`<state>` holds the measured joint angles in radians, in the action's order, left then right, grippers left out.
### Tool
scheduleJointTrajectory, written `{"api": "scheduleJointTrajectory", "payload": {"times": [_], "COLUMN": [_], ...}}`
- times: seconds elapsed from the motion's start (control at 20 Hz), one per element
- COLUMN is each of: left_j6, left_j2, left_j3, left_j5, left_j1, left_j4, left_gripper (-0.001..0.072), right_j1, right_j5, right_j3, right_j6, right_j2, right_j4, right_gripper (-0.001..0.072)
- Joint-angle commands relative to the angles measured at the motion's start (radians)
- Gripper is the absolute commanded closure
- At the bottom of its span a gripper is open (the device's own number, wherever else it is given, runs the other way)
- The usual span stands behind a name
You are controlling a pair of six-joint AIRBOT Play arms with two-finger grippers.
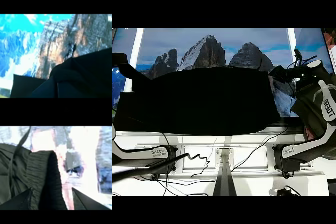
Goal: Fold the clothes and pants, and hang the long-sleeved shirts on hangers.
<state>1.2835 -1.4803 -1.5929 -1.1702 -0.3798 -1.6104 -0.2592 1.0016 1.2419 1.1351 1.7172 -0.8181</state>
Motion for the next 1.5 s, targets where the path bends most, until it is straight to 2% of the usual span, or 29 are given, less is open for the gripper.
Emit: {"api": "scheduleJointTrajectory", "payload": {"times": [0.0,0.15,0.2,0.3,0.35,0.5,0.75,1.2,1.45], "left_j6": [0.0,0.0,0.0,0.0,0.0,0.0,0.0,0.017,0.007], "left_j2": [-0.001,-0.001,-0.001,0.0,0.002,0.023,0.063,-0.039,-0.11], "left_j3": [0.0,0.0,0.0,-0.001,-0.001,-0.002,-0.002,-0.002,-0.002], "left_j5": [0.025,0.025,0.027,0.042,0.046,0.087,0.146,0.149,0.298], "left_j1": [0.0,0.0,0.0,0.0,0.0,0.0,-0.003,-0.005,-0.01], "left_j4": [0.015,0.045,0.044,0.044,0.044,0.043,-0.013,-0.013,-0.059], "left_gripper": [0.0694,0.0695,0.0694,0.0694,0.0694,0.0694,0.0695,0.0695,0.0694], "right_j1": [0.062,0.128,0.142,0.143,0.135,0.098,-0.001,-0.038,-0.038], "right_j5": [-0.003,-0.014,-0.022,-0.034,-0.033,-0.054,-0.091,-0.063,-0.064], "right_j3": [0.03,0.036,0.036,0.054,0.072,0.105,0.105,0.097,0.097], "right_j6": [-0.007,-0.044,-0.072,-0.085,-0.082,-0.069,0.037,0.035,0.035], "right_j2": [0.044,0.05,0.049,0.047,0.043,-0.004,-0.103,-0.109,-0.109], "right_j4": [-0.017,-0.018,-0.019,-0.021,-0.026,-0.073,-0.258,-0.263,-0.263], "right_gripper": [0.0153,0.0171,0.0318,0.0677,0.0698,0.0698,0.0699,0.0698,0.0698]}}
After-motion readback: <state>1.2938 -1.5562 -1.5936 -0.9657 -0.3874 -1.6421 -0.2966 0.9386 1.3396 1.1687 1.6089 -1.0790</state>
